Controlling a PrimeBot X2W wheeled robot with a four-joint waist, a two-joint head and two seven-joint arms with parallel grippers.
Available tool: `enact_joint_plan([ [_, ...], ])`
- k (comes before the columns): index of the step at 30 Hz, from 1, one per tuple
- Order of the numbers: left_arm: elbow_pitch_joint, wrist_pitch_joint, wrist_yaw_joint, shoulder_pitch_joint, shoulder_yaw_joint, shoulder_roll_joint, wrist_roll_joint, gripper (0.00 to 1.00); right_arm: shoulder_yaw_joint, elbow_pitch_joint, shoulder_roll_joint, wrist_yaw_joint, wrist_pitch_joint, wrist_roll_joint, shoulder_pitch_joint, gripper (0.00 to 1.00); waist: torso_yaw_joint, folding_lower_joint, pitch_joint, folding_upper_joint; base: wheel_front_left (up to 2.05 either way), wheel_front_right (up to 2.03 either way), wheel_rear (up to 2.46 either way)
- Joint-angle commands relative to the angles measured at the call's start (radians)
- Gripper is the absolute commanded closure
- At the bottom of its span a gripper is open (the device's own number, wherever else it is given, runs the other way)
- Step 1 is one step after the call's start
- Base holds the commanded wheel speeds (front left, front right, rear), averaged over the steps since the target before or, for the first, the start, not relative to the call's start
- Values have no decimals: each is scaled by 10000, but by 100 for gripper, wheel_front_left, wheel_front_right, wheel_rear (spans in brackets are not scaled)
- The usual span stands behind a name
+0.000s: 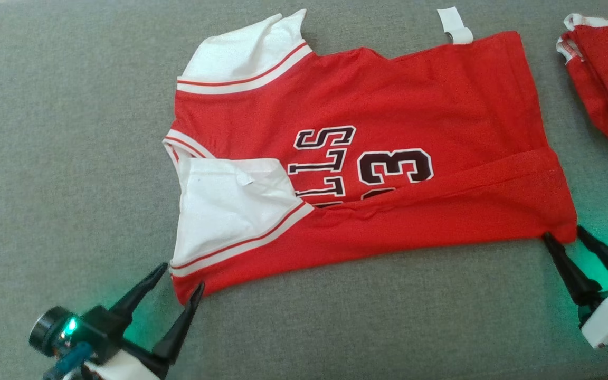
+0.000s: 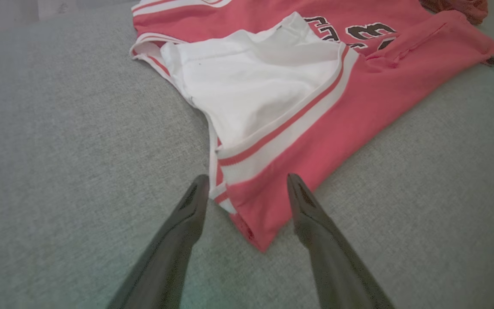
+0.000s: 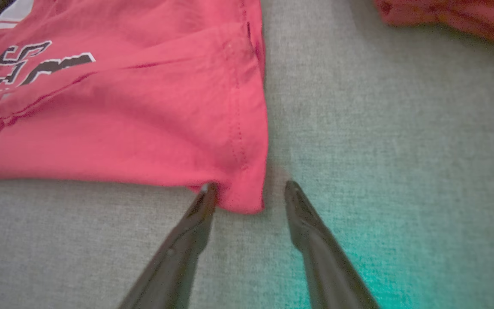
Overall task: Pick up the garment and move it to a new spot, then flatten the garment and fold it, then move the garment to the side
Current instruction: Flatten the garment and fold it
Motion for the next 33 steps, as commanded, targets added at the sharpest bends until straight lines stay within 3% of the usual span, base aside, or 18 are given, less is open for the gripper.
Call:
enact_joint_plan([
  [1,-227,30,29,-483,360,353,113,0,-189,-340,-227,-7,-30,-198,303,0,-19,1,38,-1,0,0,0],
  [8,-903,631,-238,-2195,1086,1049,253,0,-1383,-1323,42,-7,-506,-1296,9,0,-167,1,420,-1,0,0,0],
  [12,-1037,1464,-933,-3930,1459,1360,126,0,-1776,-1853,346,-7,-595,-1976,-285,0,-289,1,782,-1,0,0,0],
  [18,-105,3438,-1905,-6555,1577,1112,-1249,0,-1710,-2233,775,-7,-536,-2623,-1098,0,-667,1,1436,-1,0,0,0],
  [25,1434,6090,-2108,-8606,1315,1345,-2736,0,-1095,-2173,1326,-7,-695,-2940,-1963,0,-1332,1,2056,-1,0,0,0],
  [33,2128,7283,-2136,-9567,935,1554,-3297,0,-733,-1759,1561,-7,-1115,-2843,-2408,0,-1862,1,2601,-1,0,0,0],
])
